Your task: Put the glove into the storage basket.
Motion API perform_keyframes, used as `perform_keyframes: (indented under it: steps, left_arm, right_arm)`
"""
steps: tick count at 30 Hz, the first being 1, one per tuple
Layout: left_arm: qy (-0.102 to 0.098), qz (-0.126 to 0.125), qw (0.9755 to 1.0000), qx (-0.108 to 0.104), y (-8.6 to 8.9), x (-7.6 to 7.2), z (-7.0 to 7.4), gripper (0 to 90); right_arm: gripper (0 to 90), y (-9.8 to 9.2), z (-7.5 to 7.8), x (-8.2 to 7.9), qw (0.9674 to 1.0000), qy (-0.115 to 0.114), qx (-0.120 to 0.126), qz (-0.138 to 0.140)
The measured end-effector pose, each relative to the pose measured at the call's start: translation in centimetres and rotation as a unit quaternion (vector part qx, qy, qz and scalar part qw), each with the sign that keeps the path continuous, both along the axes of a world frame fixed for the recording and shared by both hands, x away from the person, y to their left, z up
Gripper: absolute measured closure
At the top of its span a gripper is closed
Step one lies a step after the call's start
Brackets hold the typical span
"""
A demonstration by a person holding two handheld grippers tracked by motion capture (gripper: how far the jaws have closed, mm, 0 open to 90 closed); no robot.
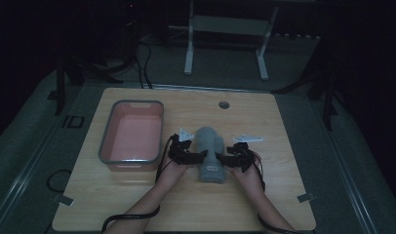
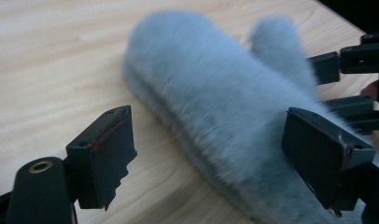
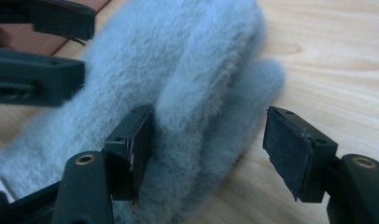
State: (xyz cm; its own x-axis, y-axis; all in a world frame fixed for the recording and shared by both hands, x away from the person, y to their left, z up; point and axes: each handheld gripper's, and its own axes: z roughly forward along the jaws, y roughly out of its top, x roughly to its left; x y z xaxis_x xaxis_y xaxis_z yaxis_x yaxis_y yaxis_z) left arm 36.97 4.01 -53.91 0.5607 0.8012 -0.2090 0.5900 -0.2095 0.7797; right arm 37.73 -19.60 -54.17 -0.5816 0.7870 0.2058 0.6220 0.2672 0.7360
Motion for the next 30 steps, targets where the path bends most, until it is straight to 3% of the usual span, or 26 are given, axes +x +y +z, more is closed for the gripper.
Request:
perform_keyframes:
  steps: [4,7,9,12,15,18,22,26,30]
  left_arm:
    - [0.014,-0.007,0.9999,-0.002,-0.1,0.6,-1.0,17.5]
    - [0.025,-0.012,0.9996,-0.003,-0.2,1.1,-1.3,17.5]
    - [0.030,-0.017,0.9994,-0.001,-0.3,1.3,-1.3,17.5]
    - [0.037,-0.021,0.9991,-0.003,-0.5,1.7,-1.4,17.5]
    - [0.043,-0.026,0.9987,-0.004,-0.6,2.1,-1.7,17.5]
    - [0.062,-0.033,0.9974,-0.017,-0.8,2.6,-2.1,17.7]
    - [0.073,-0.058,0.9951,-0.032,-0.7,2.9,-2.3,31.3]
    - [0.095,-0.078,0.9909,-0.055,-0.8,3.0,-2.5,52.3]
    - [0.083,-0.090,0.9915,-0.043,-1.2,2.8,-2.1,69.4]
  right_arm:
    - [34.2,-0.3,-0.8,0.3,0.9996,0.014,0.008,0.024]
    - [42.4,-0.5,-1.3,0.8,0.9978,0.047,0.027,0.038]
    - [50.9,-0.7,-1.4,1.0,0.9963,0.057,0.035,0.054]
    - [61.7,-0.8,-1.5,1.0,0.9960,0.054,0.030,0.066]
    - [68.2,-0.8,-1.4,0.9,0.9958,0.048,0.025,0.074]
    - [71.0,-0.8,-1.3,1.0,0.9955,0.052,0.022,0.076]
    - [72.3,-0.9,-1.4,1.1,0.9953,0.054,0.022,0.078]
    - [73.3,-0.9,-1.4,1.2,0.9951,0.057,0.026,0.076]
    - [74.6,-1.0,-1.5,1.3,0.9947,0.060,0.035,0.076]
